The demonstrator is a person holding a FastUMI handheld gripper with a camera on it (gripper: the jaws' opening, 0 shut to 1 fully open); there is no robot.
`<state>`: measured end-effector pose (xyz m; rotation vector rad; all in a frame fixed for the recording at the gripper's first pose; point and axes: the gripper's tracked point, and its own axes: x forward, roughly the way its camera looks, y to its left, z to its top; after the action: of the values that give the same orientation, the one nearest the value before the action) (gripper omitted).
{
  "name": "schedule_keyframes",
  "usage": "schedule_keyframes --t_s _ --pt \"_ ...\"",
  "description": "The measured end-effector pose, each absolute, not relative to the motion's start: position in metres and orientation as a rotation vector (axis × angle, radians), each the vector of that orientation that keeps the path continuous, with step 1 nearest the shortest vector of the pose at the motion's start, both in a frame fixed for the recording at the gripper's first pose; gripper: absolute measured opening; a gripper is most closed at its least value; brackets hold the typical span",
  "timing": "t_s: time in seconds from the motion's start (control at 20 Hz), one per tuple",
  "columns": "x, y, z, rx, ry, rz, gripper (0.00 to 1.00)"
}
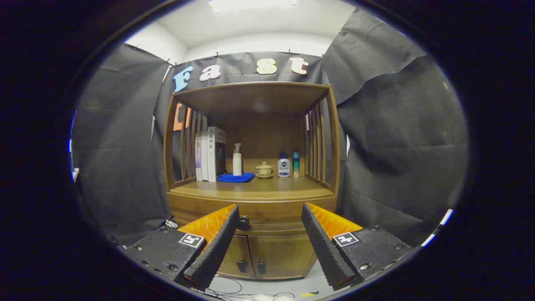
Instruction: Pull open the drawer, take out the items inside it, and place them on the countertop above the cabinet.
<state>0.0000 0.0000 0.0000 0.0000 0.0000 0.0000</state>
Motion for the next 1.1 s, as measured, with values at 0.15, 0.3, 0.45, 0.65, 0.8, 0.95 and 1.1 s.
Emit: schedule_keyframes --t_s 0.15,0.3,0.45,0.65,0.8,0.95,1.1 --pt "0.001 0.004 0.001 -0.007 -0.006 0.005 0.97" --pt "0.001 0.008 0.001 -0.012 -0.006 0.008 0.97" --pt "0.003 0.011 -0.004 -0.016 -0.002 0.010 0.97" --pt "0.012 0.019 -0.010 -0.023 0.009 0.014 0.97" --pt "0.028 0.031 -0.021 -0.040 0.022 0.030 0.97" --pt "0.044 0.047 -0.038 -0.055 0.044 0.044 0.97" --pt "0.064 0.063 -0.055 -0.082 0.059 0.057 0.97"
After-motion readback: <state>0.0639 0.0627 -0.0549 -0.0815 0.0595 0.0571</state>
